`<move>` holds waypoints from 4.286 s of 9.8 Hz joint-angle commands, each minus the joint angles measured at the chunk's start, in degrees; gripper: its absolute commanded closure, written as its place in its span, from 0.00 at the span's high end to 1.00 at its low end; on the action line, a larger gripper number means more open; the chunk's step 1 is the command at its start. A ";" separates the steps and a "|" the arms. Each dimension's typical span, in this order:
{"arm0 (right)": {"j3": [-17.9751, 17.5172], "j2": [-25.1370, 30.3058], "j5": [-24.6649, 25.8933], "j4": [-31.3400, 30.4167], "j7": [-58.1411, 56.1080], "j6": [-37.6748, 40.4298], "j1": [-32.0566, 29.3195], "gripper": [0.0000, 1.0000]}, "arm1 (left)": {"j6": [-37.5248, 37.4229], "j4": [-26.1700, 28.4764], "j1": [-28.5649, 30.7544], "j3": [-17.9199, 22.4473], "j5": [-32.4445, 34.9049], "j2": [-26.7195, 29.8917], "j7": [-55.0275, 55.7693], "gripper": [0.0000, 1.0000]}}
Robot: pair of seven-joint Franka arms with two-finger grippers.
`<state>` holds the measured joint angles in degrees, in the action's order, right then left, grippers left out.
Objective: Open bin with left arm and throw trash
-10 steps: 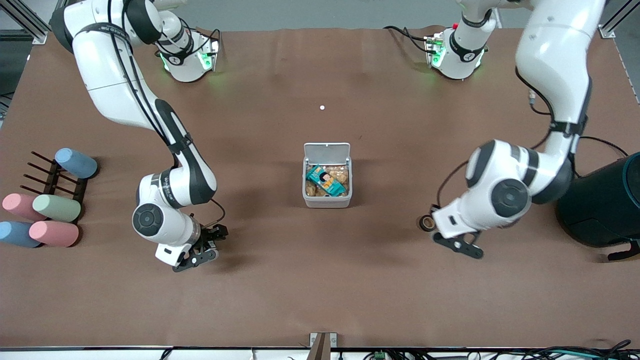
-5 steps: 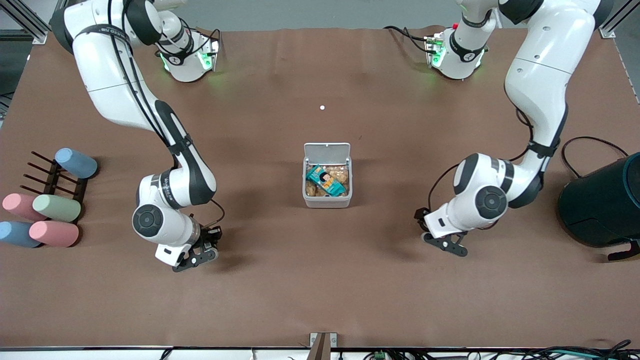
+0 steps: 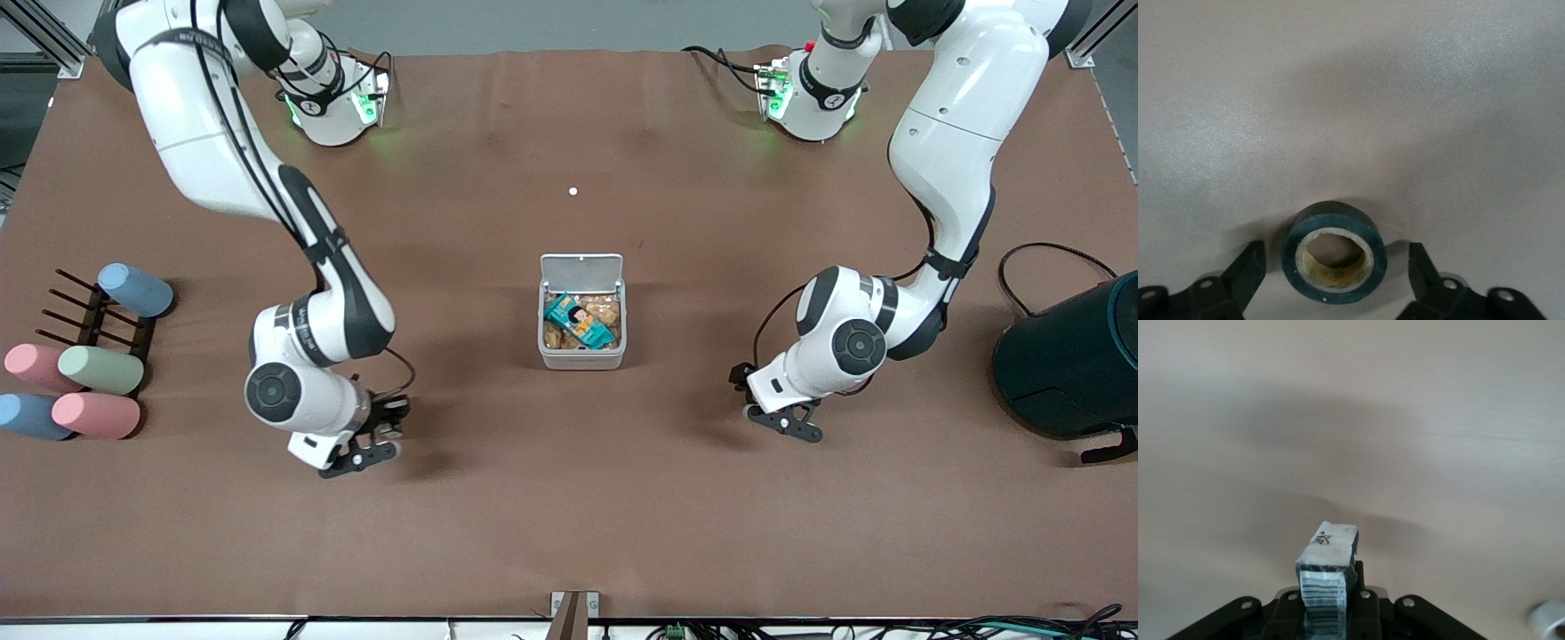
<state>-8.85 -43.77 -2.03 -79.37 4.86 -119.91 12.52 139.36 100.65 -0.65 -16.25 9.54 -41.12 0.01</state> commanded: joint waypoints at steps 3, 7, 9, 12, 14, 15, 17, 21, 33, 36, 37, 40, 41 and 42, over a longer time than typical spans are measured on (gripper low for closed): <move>-5.31 3.34 0.10 0.00 28.91 0.39 11.18 0.02 | 0.30 0.96 -0.05 -0.36 0.30 1.48 0.78 0.01; -5.48 3.60 0.01 0.88 40.91 0.03 18.05 0.02 | -9.93 -5.43 -2.15 -0.53 0.21 3.59 4.10 0.00; -5.39 3.69 0.62 1.23 41.37 0.12 18.34 0.02 | -17.51 -10.98 -2.87 -2.54 -0.31 3.68 7.09 0.00; -5.39 3.78 0.19 2.98 40.83 0.64 18.68 0.02 | -19.39 -11.70 -2.95 -3.70 -0.31 4.12 10.78 0.00; -5.39 3.34 0.27 2.73 41.63 0.29 19.82 0.19 | -19.39 -11.79 -3.48 -6.32 -0.31 3.95 17.35 0.00; -5.22 3.34 0.71 2.38 41.72 0.20 19.91 0.88 | -19.39 -11.88 -4.44 -6.94 -0.31 4.03 20.09 0.00; -5.22 3.51 0.72 2.38 41.46 0.82 19.30 1.00 | -19.30 -12.05 -5.15 -8.96 -0.14 4.03 25.01 0.00; -5.13 3.95 0.46 2.90 40.40 2.21 16.33 1.00 | -19.30 -14.67 -7.77 -12.21 -0.14 4.21 35.19 0.00; -4.51 6.85 4.76 -11.48 -2.61 -5.46 -19.26 1.00 | -16.49 -13.02 -16.14 -11.96 3.46 1.84 47.27 0.07; -1.71 6.24 7.13 -17.66 -5.39 -19.81 -20.43 1.00 | -16.49 -12.84 -16.22 -11.78 5.22 1.22 47.27 0.34; -1.61 5.80 7.13 -17.75 -5.39 -20.10 -20.78 1.00 | -16.49 -12.84 -16.14 -11.78 5.22 1.22 47.27 0.75; -1.00 5.36 7.31 -19.42 -5.39 -20.80 -19.99 1.00 | -16.49 -12.93 -15.61 -11.78 5.31 1.31 47.10 1.00; -1.00 4.75 7.40 -19.25 -5.39 -21.76 -19.99 0.99 | -16.49 -13.02 -15.44 -11.78 5.31 1.48 46.92 1.00; -1.00 4.31 7.48 -19.59 -5.48 -23.07 -20.25 0.97 | -16.58 -13.02 -15.35 -11.78 5.31 1.66 46.83 1.00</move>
<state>-10.08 -39.54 3.86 -97.58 -0.65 -140.92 -7.61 122.31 87.19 -16.10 -28.00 13.65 -40.04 46.52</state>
